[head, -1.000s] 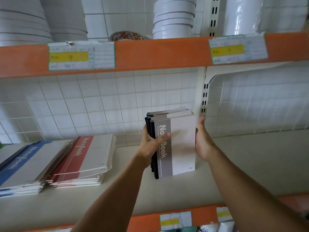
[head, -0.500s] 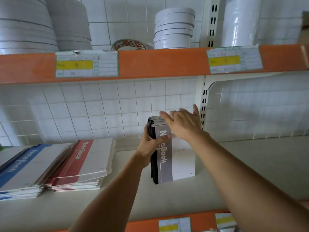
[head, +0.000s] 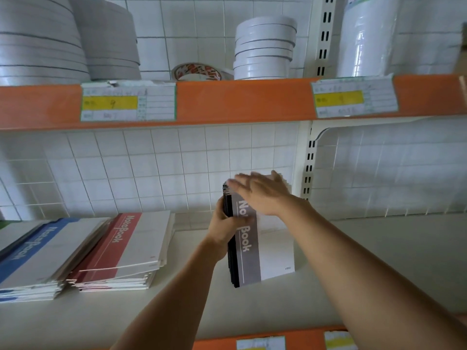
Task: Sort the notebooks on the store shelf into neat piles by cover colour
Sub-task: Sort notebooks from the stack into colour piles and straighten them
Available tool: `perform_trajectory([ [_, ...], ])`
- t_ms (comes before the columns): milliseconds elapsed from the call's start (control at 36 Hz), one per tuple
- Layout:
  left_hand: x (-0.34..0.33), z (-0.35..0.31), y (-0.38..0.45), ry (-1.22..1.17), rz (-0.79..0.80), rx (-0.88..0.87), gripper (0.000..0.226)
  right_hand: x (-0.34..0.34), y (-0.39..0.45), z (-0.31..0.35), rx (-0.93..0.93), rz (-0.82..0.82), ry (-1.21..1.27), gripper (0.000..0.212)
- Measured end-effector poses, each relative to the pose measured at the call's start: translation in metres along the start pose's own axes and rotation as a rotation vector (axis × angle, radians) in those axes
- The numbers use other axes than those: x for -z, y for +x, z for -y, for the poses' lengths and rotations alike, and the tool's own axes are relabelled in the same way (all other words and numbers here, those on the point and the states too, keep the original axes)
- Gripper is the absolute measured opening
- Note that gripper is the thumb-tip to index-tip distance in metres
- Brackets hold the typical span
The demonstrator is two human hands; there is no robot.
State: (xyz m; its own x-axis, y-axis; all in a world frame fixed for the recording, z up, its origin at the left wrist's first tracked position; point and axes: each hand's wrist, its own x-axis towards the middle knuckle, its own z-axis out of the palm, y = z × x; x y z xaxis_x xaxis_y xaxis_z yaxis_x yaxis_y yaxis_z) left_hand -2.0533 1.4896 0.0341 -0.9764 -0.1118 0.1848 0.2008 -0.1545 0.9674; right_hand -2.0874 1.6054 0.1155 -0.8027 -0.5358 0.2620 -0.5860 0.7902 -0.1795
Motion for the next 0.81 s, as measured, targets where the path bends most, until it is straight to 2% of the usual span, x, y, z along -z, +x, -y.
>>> perform_trajectory([
  [56,0.0,0.001,-0.001,-0.03,-0.015,0.025,0.074,0.003,0.001,-0.013,-0.136,-0.214,0.057,0.071],
  [83,0.0,0.002,-0.001,-0.036,-0.014,0.03,0.075,0.005,0.0,-0.02,-0.216,-0.268,0.074,0.07],
  [139,0.0,0.003,-0.003,-0.038,-0.002,0.035,0.075,0.008,-0.005,-0.032,-0.276,-0.193,0.069,0.071],
  [194,-0.001,0.002,-0.004,-0.038,0.01,0.034,0.075,0.008,-0.012,-0.037,-0.247,-0.089,0.039,0.072],
  [250,-0.002,0.002,-0.006,-0.043,0.013,0.035,0.076,0.011,-0.017,-0.036,-0.235,-0.148,0.145,0.072],
  [306,-0.002,0.002,-0.009,-0.049,0.01,0.036,0.076,0.011,-0.018,-0.04,-0.294,-0.292,0.463,0.076],
  [361,-0.002,0.002,-0.011,-0.049,0.007,0.036,0.075,0.001,-0.019,-0.054,-0.409,-0.408,0.982,0.064],
  [417,-0.003,0.001,-0.014,-0.052,0.005,0.039,0.074,-0.012,-0.028,-0.066,-0.466,-0.303,1.484,0.068],
  [472,-0.004,0.001,-0.015,-0.054,-0.005,0.044,0.073,-0.026,-0.038,-0.076,-0.393,-0.138,1.726,0.083],
  [556,-0.006,0.001,-0.017,-0.074,-0.026,0.046,0.072,-0.045,-0.051,-0.087,-0.319,-0.013,1.846,0.086],
  [667,-0.007,0.006,-0.021,-0.035,-0.012,0.049,0.074,-0.062,-0.065,-0.099,-0.126,0.099,1.921,0.08],
  [722,-0.003,0.015,-0.026,0.033,0.013,0.072,0.078,-0.072,-0.071,-0.104,-0.139,0.195,1.796,0.083],
  [806,0.004,0.037,-0.034,0.102,0.024,0.139,0.086,-0.095,-0.076,-0.101,-0.311,0.154,1.414,0.059],
])
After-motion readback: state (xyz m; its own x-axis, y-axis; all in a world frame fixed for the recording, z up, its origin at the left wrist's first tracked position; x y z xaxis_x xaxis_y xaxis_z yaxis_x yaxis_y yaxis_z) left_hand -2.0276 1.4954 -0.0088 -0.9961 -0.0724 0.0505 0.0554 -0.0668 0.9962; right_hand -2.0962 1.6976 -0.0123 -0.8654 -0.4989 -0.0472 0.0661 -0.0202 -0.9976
